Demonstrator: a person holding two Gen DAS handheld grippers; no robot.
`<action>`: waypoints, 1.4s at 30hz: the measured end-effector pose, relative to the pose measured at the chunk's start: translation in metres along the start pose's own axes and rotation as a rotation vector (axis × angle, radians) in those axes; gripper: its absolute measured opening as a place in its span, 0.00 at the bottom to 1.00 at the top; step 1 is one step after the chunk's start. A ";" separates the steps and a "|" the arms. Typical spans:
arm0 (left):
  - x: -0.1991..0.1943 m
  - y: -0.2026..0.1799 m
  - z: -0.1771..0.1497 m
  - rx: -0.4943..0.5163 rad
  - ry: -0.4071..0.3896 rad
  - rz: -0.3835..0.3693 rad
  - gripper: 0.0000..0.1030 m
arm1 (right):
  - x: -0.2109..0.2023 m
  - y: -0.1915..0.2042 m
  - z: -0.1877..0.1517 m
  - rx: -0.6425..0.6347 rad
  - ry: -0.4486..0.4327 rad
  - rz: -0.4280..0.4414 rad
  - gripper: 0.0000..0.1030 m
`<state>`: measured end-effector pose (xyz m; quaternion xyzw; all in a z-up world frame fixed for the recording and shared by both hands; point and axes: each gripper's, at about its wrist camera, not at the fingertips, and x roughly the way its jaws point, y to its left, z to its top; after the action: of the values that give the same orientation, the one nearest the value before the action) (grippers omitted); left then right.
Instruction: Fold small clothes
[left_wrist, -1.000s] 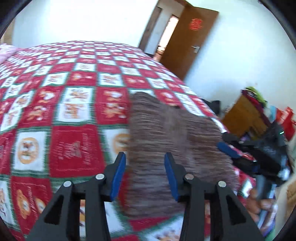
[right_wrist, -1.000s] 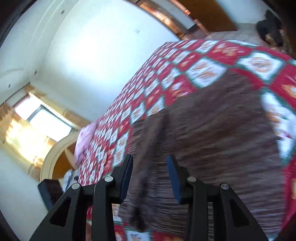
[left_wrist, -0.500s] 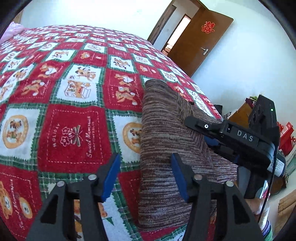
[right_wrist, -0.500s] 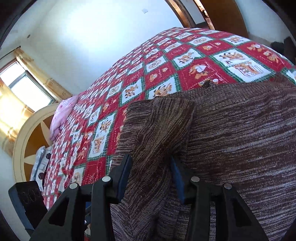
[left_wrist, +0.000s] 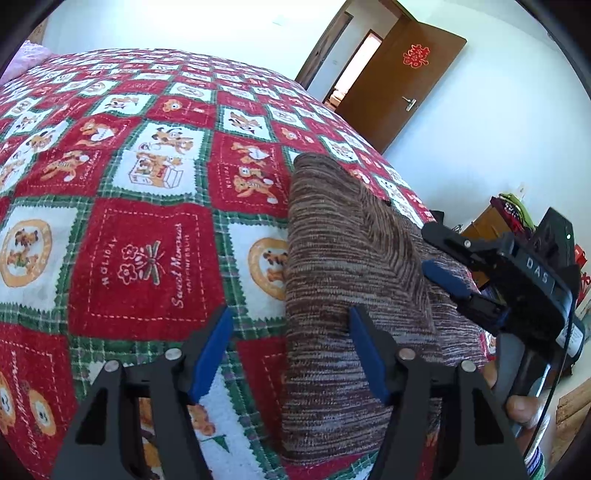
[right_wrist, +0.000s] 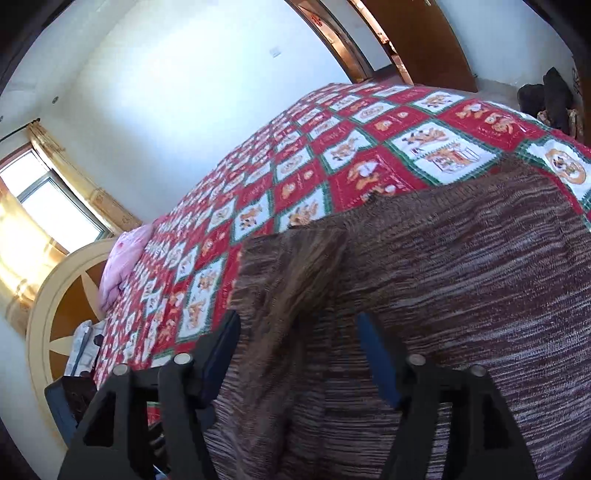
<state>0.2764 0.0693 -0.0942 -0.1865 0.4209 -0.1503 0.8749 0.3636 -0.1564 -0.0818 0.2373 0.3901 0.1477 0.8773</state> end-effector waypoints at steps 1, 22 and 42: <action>0.000 -0.001 -0.001 0.002 -0.006 0.003 0.67 | 0.005 -0.001 -0.001 0.001 0.021 0.017 0.66; 0.009 -0.022 0.009 0.027 0.044 -0.025 0.75 | 0.000 0.046 0.000 -0.228 0.022 -0.026 0.12; 0.035 -0.121 -0.014 0.306 0.134 -0.062 0.75 | -0.076 -0.104 0.037 -0.186 0.091 -0.266 0.13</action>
<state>0.2734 -0.0553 -0.0719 -0.0533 0.4447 -0.2515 0.8580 0.3498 -0.2890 -0.0695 0.0942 0.4420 0.0765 0.8888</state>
